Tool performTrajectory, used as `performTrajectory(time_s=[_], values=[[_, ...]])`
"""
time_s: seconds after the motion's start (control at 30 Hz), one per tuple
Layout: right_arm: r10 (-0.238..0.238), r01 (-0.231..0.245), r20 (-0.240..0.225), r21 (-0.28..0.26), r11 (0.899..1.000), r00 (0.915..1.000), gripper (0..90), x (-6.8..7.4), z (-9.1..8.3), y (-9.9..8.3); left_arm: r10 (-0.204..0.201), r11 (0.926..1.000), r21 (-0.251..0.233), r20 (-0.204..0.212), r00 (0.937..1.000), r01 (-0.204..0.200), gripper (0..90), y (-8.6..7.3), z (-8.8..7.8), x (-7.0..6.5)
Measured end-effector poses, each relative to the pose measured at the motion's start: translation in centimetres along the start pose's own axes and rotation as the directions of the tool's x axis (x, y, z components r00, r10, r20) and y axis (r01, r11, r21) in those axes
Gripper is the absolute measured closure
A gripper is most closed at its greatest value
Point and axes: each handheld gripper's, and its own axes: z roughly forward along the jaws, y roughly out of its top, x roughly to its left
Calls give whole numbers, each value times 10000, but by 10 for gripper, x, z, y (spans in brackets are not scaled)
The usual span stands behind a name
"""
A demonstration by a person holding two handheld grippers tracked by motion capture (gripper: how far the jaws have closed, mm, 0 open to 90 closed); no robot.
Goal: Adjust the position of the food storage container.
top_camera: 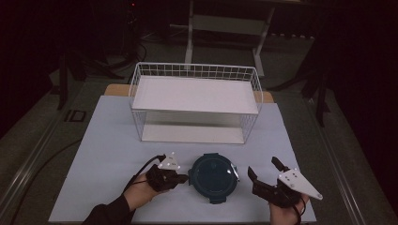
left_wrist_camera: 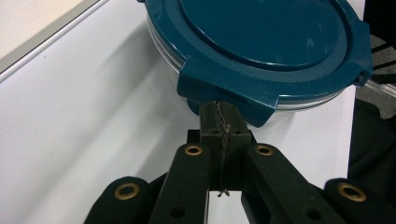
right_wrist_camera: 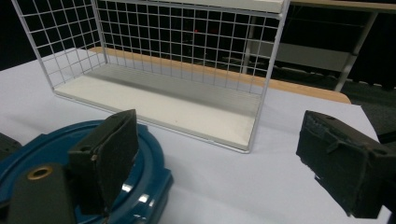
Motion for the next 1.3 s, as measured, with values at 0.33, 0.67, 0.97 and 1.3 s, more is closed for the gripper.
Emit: performTrajectory(time_s=[0.33,0.67,0.97,1.3], values=[[19,-18,-95,54,10000,10000,126,2,0,0,-30,9999,-108,41,10000,31,898,9,11,0],[29,-28,-109,87,10000,9999,127,2,1,-1,41,9999,-139,-45,10000,-41,897,18,21,2],[90,-87,-185,131,9999,9998,126,0,1,-1,-432,9974,-576,-148,9990,423,663,14,2,9],[25,-26,-333,-18,10000,9994,128,1,2,4,-1434,9730,-1791,266,9893,1459,45,14,-25,12]])
